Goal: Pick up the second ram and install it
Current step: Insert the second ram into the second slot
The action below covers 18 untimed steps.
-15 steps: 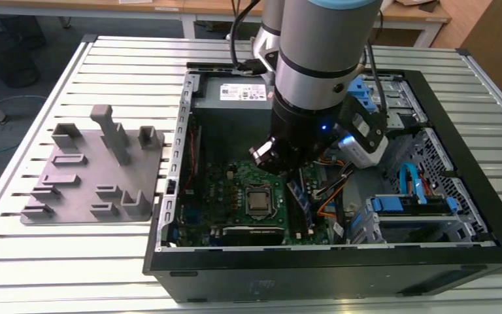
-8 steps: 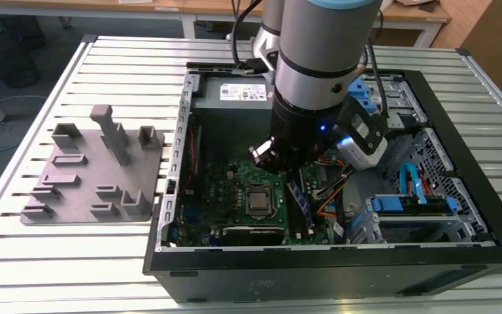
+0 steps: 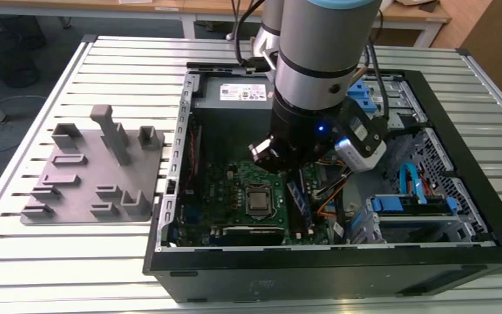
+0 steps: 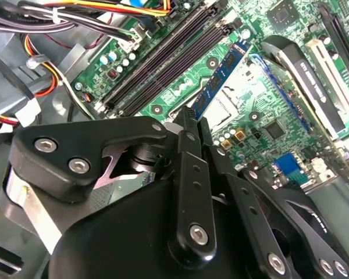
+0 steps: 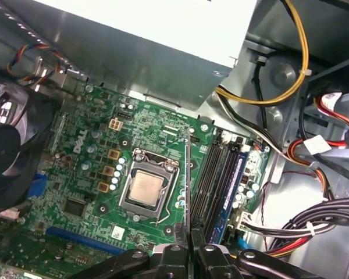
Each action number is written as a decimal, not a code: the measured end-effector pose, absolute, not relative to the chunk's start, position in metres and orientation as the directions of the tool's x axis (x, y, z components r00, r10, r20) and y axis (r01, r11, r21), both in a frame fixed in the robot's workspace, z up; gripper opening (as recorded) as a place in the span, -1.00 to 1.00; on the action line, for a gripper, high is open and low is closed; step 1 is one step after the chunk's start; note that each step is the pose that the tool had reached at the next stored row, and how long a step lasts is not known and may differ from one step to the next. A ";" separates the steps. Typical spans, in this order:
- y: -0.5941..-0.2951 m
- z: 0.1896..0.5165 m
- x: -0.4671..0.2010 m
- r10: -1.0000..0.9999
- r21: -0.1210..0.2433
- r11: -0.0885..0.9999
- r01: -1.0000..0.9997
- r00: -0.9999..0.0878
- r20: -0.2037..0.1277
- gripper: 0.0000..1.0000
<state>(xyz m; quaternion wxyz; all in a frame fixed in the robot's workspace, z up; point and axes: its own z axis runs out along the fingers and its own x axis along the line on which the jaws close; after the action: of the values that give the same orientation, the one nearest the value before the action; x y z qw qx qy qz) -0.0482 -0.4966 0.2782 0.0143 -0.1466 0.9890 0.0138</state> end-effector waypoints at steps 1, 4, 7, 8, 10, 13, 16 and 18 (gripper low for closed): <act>-0.497 0.278 -0.048 -0.282 0.023 0.959 -0.283 -0.959 -0.032 -0.72; -0.497 0.278 -0.048 -0.259 0.023 0.965 -0.260 -0.965 -0.032 -0.72; -0.497 0.278 -0.048 -0.237 0.023 0.971 -0.238 -0.971 -0.032 -0.72; -0.497 0.278 -0.048 -0.231 0.023 0.972 -0.232 -0.972 -0.032 -0.72; -0.497 0.278 -0.048 -0.219 0.023 0.975 -0.220 -0.975 -0.032 -0.72; -0.497 0.278 -0.048 -0.202 0.023 0.979 -0.203 -0.979 -0.032 -0.72; -0.497 0.278 -0.048 -0.186 0.023 0.982 -0.187 -0.982 -0.032 -0.72; -0.497 0.278 -0.048 -0.176 0.023 0.984 -0.176 -0.984 -0.032 -0.72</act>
<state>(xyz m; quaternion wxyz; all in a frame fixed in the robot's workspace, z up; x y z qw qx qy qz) -0.0483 -0.4966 0.2779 0.0150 -0.0883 0.9959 0.0129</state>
